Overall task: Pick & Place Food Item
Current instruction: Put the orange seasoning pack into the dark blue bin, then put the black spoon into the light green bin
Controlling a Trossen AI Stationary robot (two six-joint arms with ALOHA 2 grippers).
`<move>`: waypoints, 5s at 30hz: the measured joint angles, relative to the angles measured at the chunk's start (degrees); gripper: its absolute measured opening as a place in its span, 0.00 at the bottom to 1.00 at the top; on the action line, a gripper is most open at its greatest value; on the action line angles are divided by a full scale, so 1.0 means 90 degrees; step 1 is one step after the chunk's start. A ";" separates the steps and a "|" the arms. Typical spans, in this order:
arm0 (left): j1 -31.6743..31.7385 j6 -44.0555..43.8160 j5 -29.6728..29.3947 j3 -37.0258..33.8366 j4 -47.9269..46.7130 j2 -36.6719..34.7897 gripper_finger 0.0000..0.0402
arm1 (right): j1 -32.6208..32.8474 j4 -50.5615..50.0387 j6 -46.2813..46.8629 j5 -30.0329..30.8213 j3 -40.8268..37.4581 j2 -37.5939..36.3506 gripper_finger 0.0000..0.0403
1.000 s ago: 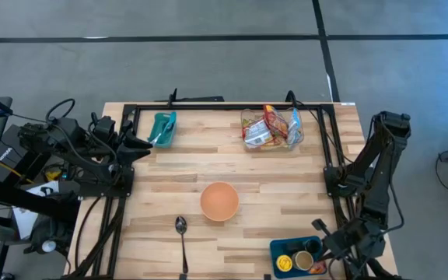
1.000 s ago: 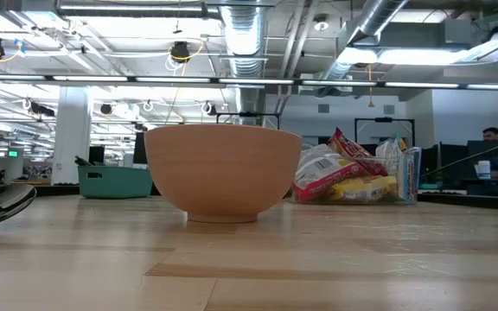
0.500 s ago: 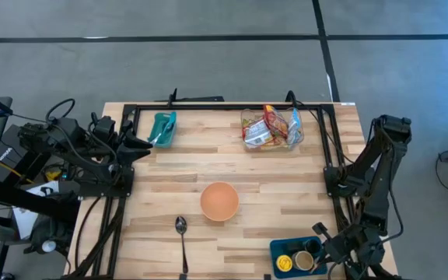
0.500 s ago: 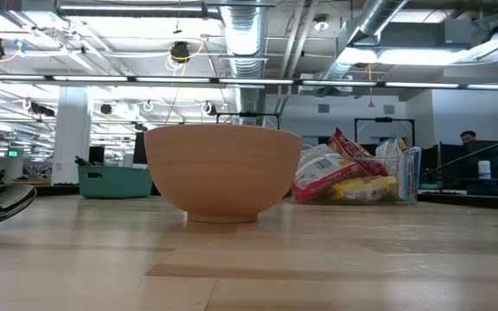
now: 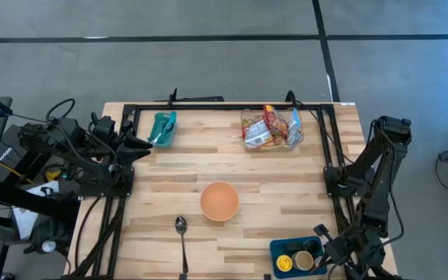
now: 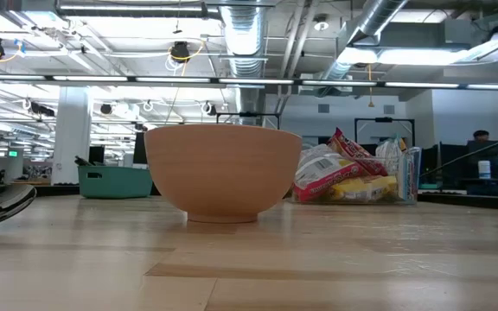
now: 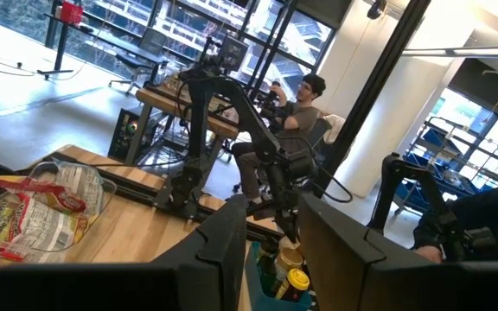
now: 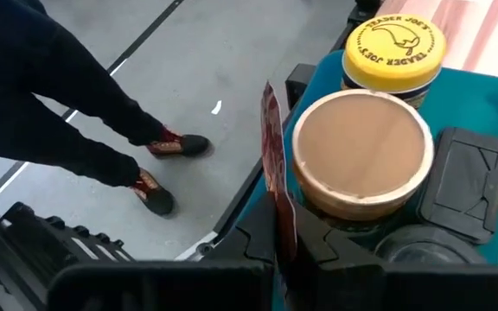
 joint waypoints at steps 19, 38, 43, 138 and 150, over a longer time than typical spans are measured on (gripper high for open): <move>0.0000 0.0000 -0.0001 0.0000 0.0000 0.0000 0.26 | -0.0002 -0.0111 0.0000 0.0010 0.0000 0.0007 0.12; 0.0000 0.0000 0.0001 0.0000 0.0000 0.0000 0.26 | -0.0012 -0.0044 -0.0002 0.0017 0.0000 -0.0488 0.18; 0.0002 0.0000 -0.0001 0.0000 0.0002 0.0000 0.26 | -0.0012 0.0272 -0.0007 0.0023 0.0000 -0.1066 0.18; 0.0000 0.0000 -0.0001 -0.0002 0.0000 -0.0002 0.26 | -0.8798 -0.1099 -0.3349 -0.2130 -0.0001 -0.5870 0.00; 0.0002 0.0000 -0.0001 -0.0002 0.0000 -0.0002 0.26 | -0.9275 -0.1365 -0.3118 -0.2132 0.0000 -0.5865 0.00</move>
